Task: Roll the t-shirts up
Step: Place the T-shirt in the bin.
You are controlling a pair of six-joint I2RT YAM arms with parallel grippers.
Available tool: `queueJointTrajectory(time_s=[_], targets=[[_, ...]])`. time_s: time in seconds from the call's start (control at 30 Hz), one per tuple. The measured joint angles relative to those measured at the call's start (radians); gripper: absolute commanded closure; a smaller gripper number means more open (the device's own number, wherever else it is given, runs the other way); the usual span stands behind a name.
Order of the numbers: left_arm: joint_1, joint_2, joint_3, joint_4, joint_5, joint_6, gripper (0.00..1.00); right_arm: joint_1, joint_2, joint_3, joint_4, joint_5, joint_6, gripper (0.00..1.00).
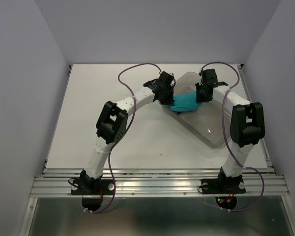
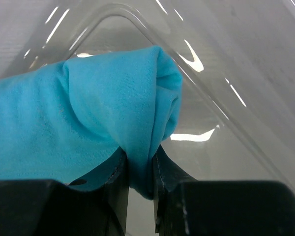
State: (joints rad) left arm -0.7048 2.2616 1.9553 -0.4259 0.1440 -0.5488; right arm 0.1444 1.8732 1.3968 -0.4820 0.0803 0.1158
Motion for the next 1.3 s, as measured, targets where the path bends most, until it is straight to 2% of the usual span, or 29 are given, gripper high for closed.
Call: queueJointTrajectory(time_s=[0.37,0.4,0.5,0.67,0.77,0.8,0.83,0.87,0.9,0.97,1.2,1.3], targets=[[0.0,-0.005,-0.011,-0.008,-0.014,-0.035,1.0,0.0,0.146,0.132,0.021,-0.057,-0.083,0.99],[0.0,-0.006,-0.015,-0.01,-0.012,-0.037,0.98,0.0,0.151,0.138,0.019,-0.061,-0.084,0.99],[0.0,-0.01,-0.019,-0.013,-0.003,-0.039,0.73,0.0,0.175,0.171,0.02,-0.085,-0.09,0.99],[0.0,-0.022,-0.031,-0.015,0.013,-0.043,0.71,0.0,0.204,0.198,0.031,-0.115,-0.097,0.98],[0.0,-0.026,-0.031,-0.025,0.024,-0.043,0.69,0.0,0.211,0.208,0.037,-0.128,-0.114,0.86],[0.0,-0.028,-0.031,-0.029,0.026,-0.043,0.69,0.0,0.213,0.212,0.039,-0.132,-0.12,0.66],[0.0,-0.031,-0.031,-0.033,0.029,-0.042,0.66,0.0,0.215,0.216,0.04,-0.134,-0.121,0.59],[0.0,-0.031,-0.031,-0.036,0.031,-0.041,0.66,0.0,0.216,0.22,0.041,-0.138,-0.126,0.57],[0.0,-0.033,-0.031,-0.04,0.035,-0.04,0.65,0.0,0.217,0.227,0.043,-0.141,-0.131,0.47],[-0.001,-0.037,-0.031,-0.046,0.039,-0.037,0.58,0.0,0.217,0.236,0.046,-0.148,-0.133,0.45],[-0.001,-0.078,-0.032,-0.077,0.035,-0.035,0.58,0.0,0.216,0.252,0.063,-0.167,-0.127,0.29],[-0.001,-0.103,-0.034,-0.083,0.026,-0.035,0.58,-0.001,0.205,0.252,0.063,-0.168,-0.123,0.26]])
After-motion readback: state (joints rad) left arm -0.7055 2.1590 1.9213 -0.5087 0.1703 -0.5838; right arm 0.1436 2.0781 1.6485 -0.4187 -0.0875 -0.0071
